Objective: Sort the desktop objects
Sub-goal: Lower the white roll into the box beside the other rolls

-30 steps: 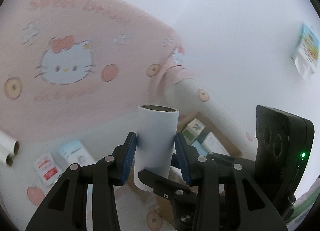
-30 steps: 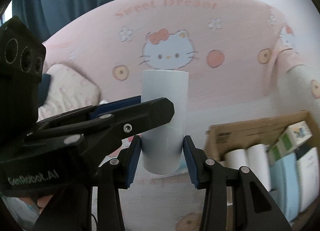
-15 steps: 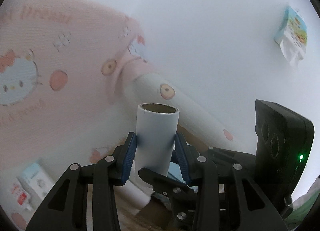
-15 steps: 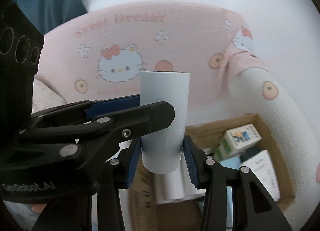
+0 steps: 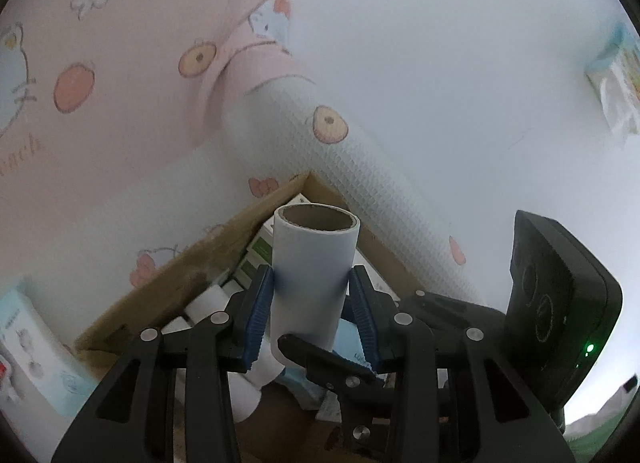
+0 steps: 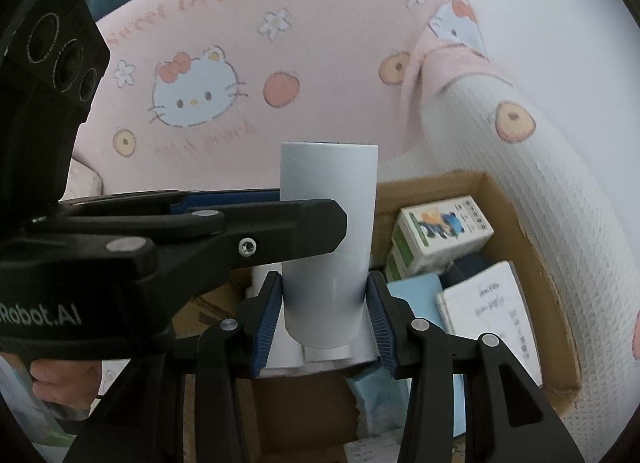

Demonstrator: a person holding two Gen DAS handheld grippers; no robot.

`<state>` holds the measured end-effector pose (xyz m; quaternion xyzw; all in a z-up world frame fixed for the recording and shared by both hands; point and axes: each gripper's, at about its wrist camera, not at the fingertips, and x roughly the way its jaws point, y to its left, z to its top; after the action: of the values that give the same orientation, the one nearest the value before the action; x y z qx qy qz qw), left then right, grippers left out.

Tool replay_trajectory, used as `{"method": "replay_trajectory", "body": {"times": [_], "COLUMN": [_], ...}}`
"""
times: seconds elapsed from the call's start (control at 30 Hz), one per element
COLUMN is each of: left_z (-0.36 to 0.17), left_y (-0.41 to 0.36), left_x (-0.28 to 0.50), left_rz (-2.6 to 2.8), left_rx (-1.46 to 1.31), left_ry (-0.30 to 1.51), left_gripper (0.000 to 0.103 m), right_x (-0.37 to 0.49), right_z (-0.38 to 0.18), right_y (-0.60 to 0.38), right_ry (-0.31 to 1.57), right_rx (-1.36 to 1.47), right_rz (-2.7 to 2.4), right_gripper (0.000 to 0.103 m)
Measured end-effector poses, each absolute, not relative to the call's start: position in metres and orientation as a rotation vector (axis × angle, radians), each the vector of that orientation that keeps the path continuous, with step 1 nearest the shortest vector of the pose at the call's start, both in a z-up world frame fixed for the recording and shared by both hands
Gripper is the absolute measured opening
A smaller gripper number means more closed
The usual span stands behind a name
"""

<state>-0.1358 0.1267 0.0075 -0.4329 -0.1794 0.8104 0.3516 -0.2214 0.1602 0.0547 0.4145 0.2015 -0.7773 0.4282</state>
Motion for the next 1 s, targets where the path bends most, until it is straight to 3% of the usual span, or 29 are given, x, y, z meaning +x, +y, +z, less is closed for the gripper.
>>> {"method": "replay_trajectory", "body": {"times": [0.47, 0.57, 0.7, 1.0], "left_z": [-0.037, -0.046, -0.056, -0.067], "left_y": [0.143, 0.142, 0.14, 0.141], "left_x": [-0.155, -0.161, -0.167, -0.167], "left_rz": [2.007, 1.978, 1.956, 1.964], "left_rx": [-1.389, -1.429, -1.506, -1.551], "left_ry": [-0.551, -0.6, -0.634, -0.628], "left_gripper": [0.04, 0.034, 0.019, 0.018], "right_x": [-0.242, -0.242, -0.245, -0.24], "right_z": [0.014, 0.008, 0.003, -0.004], "right_y": [0.165, 0.164, 0.165, 0.16], "right_ry": [0.577, 0.62, 0.632, 0.687], "right_rx": [1.175, 1.179, 1.203, 1.18], "right_rz": [-1.891, -1.891, -1.883, -1.85], "right_gripper": [0.04, 0.04, 0.04, 0.04]}}
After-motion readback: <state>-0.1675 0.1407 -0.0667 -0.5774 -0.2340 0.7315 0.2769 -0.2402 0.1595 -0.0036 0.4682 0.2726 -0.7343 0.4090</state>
